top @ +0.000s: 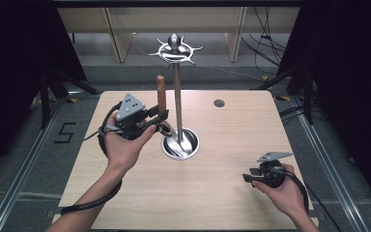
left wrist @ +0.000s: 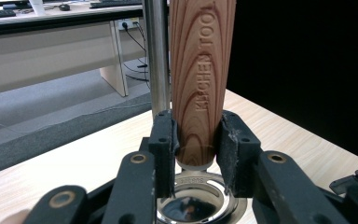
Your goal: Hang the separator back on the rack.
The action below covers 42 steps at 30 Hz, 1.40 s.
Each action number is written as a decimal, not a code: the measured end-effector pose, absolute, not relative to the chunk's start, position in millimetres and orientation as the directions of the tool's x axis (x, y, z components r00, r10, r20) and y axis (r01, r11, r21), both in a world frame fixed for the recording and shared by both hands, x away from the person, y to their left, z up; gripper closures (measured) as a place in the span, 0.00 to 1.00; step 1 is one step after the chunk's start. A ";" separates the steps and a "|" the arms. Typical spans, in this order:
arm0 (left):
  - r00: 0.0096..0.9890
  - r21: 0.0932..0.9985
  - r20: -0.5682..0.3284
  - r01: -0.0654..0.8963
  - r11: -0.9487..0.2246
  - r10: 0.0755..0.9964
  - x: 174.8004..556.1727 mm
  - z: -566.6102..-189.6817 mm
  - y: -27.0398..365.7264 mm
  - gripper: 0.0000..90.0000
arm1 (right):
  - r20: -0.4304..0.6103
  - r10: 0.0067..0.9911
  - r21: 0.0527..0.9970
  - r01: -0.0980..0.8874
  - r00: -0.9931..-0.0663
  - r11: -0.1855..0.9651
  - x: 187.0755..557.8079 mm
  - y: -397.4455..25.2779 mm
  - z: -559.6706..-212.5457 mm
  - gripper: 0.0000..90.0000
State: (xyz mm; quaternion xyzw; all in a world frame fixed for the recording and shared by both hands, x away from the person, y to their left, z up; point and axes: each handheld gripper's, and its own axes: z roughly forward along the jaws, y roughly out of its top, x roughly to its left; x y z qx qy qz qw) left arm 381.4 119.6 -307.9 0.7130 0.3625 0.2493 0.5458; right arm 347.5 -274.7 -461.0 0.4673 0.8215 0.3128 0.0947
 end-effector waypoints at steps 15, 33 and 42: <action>0.593 0.963 -0.027 0.231 -0.138 0.805 383.2 -300.8 112.8 0.76 | 0.126 0.828 0.638 0.684 -0.546 0.354 348.5 -273.5 -465.3 0.66; 0.580 0.967 -0.022 0.220 -0.130 0.814 385.6 -295.7 108.8 0.76 | 0.124 0.823 0.612 0.696 -0.555 0.377 348.4 -275.2 -462.0 0.66; 0.559 0.969 -0.006 0.208 -0.133 0.829 387.2 -292.3 105.9 0.76 | 0.139 0.827 0.603 0.709 -0.545 0.366 347.6 -274.6 -460.7 0.66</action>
